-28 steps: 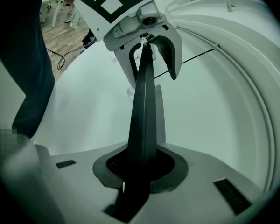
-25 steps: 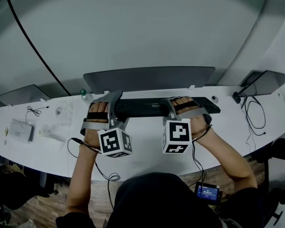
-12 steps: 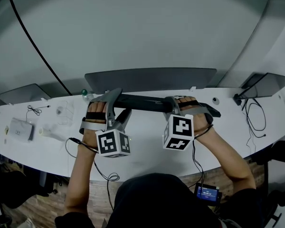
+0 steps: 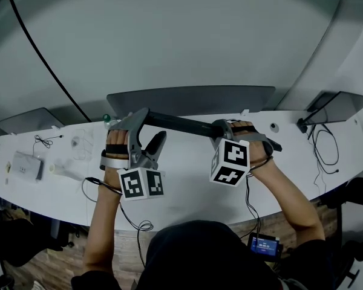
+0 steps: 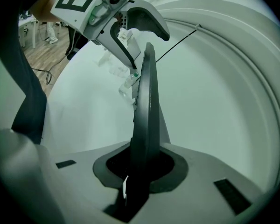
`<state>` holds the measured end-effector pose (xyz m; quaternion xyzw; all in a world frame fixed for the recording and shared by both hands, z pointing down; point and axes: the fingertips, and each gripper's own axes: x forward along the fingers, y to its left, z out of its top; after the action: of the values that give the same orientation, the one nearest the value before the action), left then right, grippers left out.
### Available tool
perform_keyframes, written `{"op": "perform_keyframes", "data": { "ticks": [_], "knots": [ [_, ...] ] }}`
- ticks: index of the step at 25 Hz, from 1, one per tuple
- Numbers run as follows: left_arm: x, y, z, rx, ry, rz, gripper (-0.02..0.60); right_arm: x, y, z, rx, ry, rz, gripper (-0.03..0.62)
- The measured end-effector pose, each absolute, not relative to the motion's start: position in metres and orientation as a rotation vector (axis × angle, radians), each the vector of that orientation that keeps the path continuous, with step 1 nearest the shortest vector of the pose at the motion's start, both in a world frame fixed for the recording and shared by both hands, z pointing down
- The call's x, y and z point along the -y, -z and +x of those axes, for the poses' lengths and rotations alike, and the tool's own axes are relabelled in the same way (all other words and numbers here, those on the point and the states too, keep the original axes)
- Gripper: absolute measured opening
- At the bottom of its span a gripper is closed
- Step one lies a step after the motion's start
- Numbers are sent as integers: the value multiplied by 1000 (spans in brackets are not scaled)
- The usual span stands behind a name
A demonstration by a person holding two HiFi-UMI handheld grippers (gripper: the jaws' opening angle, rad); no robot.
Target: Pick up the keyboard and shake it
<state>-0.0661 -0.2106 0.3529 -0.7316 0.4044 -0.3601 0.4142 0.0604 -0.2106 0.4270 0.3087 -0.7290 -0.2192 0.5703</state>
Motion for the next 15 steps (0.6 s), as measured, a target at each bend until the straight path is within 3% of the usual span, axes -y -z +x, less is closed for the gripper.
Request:
{"op": "perform_keyframes", "data": {
  "ticks": [15],
  "knots": [
    [210,-337,-70,-1167,675,-2117,376,215,-413,64,1927,286,839,81]
  ]
}}
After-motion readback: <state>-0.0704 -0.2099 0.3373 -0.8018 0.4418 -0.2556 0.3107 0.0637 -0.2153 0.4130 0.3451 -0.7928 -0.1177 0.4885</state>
